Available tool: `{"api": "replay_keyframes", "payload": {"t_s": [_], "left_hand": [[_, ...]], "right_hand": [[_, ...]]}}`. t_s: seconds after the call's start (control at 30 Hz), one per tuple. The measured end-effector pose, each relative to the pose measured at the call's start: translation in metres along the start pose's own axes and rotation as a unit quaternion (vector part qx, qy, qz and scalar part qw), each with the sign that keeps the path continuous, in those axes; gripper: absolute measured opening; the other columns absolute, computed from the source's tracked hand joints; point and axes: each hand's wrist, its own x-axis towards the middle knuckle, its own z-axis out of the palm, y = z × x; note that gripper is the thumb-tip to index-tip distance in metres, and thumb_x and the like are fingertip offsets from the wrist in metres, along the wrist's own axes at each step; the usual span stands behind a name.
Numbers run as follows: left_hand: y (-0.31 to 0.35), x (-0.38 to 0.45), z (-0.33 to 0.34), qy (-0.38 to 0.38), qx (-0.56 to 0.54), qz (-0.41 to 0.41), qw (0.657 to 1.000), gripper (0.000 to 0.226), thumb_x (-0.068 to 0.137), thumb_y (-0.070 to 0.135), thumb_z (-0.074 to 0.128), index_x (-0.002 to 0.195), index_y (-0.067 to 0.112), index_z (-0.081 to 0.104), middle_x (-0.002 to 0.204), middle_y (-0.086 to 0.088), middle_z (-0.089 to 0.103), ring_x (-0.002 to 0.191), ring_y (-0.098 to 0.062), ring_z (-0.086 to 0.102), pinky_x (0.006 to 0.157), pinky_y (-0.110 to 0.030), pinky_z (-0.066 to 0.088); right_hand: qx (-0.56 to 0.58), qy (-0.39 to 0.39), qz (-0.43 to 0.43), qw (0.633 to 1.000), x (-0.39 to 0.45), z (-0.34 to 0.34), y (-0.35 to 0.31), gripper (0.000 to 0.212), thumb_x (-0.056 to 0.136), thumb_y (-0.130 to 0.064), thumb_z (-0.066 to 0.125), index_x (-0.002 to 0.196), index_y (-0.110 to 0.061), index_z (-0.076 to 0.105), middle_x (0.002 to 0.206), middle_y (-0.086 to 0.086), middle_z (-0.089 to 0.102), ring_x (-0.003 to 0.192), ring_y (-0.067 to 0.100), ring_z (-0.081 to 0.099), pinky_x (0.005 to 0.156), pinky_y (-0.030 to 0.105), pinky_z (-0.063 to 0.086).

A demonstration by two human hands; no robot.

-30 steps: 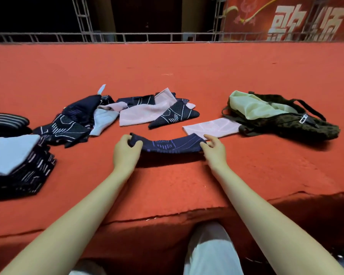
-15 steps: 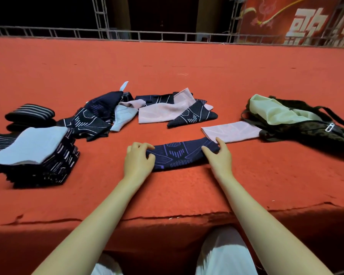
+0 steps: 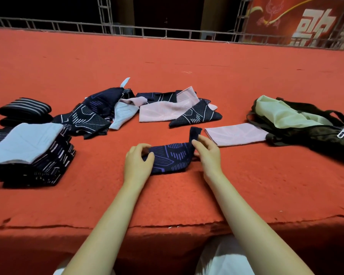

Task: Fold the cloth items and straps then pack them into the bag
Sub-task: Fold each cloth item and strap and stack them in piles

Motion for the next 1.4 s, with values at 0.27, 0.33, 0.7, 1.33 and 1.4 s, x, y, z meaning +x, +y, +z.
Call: {"api": "replay_keyframes", "payload": {"t_s": [0.27,0.33,0.7,1.33,1.4], "left_hand": [[-0.002,-0.002,0.002,-0.002,0.039,0.026,0.999,0.021,0.084,0.013,0.059,0.102,0.021,0.064,0.094,0.003,0.059,0.097,-0.020,0.055,0.089,-0.035,0.043],[-0.002,-0.003,0.002,0.008,0.047,0.047,0.998,0.019,0.084,0.013,0.059,0.099,0.021,0.065,0.091,0.005,0.059,0.095,-0.019,0.055,0.086,-0.032,0.042],[0.011,-0.006,0.000,-0.033,-0.088,-0.036,0.995,0.025,0.095,0.028,0.053,0.119,0.023,0.059,0.091,0.008,0.066,0.081,-0.004,0.059,0.072,-0.016,0.042],[-0.003,-0.004,0.000,0.056,0.064,-0.043,0.995,0.024,0.078,0.011,0.059,0.098,0.021,0.067,0.080,-0.004,0.056,0.086,-0.025,0.050,0.072,-0.022,0.027],[-0.005,-0.005,0.000,0.059,0.072,-0.038,0.995,0.028,0.078,0.008,0.056,0.102,0.020,0.065,0.082,-0.004,0.054,0.090,-0.028,0.050,0.074,-0.022,0.027]], "right_hand": [[-0.264,0.011,-0.136,0.955,-0.007,0.006,0.022,0.045,0.076,-0.029,0.075,0.117,-0.016,0.062,0.115,0.000,0.054,0.104,0.014,0.056,0.087,0.027,0.049],[-0.263,0.023,-0.138,0.955,-0.006,0.005,0.022,0.044,0.078,-0.026,0.074,0.119,-0.013,0.062,0.115,0.002,0.056,0.103,0.015,0.057,0.087,0.023,0.049],[-0.295,-0.190,-0.237,0.906,-0.020,0.011,0.022,0.017,0.084,-0.021,0.062,0.095,-0.016,0.074,0.113,-0.001,0.069,0.121,0.011,0.052,0.107,0.024,0.035],[-0.369,-0.126,-0.139,0.910,-0.014,0.013,0.019,0.043,0.085,-0.038,0.063,0.124,-0.022,0.056,0.117,-0.003,0.064,0.114,0.017,0.052,0.102,0.037,0.038],[-0.380,-0.117,-0.129,0.908,-0.012,0.015,0.018,0.040,0.090,-0.040,0.058,0.124,-0.018,0.058,0.116,-0.001,0.064,0.114,0.019,0.052,0.102,0.036,0.037]]}}
